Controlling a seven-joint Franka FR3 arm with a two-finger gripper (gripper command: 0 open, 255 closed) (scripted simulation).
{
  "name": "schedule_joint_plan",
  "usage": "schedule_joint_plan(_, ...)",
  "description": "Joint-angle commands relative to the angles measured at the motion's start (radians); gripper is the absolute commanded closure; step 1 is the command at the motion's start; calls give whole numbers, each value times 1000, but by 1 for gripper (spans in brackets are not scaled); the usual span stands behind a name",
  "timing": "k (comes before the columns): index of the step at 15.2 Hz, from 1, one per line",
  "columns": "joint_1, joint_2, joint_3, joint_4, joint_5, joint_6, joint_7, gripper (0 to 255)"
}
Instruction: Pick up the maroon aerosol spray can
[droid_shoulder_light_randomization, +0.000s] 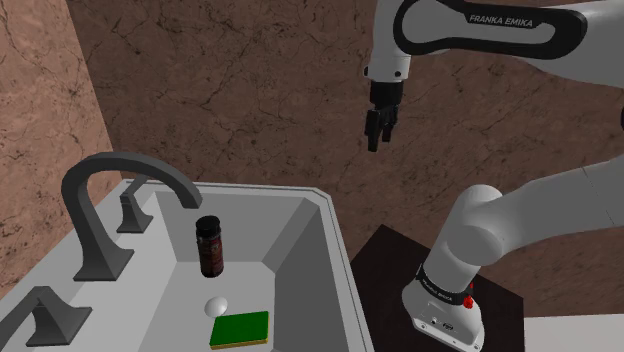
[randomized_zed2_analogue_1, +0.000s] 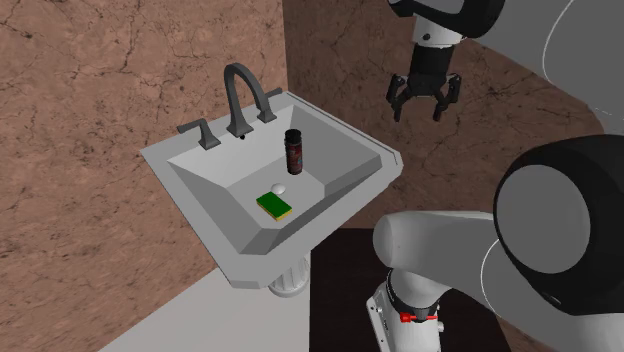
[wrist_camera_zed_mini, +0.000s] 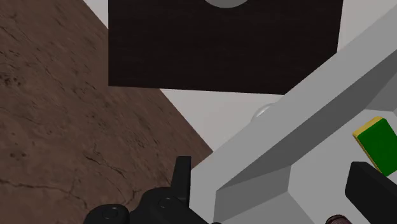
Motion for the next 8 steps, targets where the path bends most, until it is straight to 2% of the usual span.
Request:
schedule_joint_plan(1, 0, 0, 0, 0, 0, 0, 0, 0)
schedule_joint_plan(8, 38, 133, 91, -41, 78, 207, 100, 0)
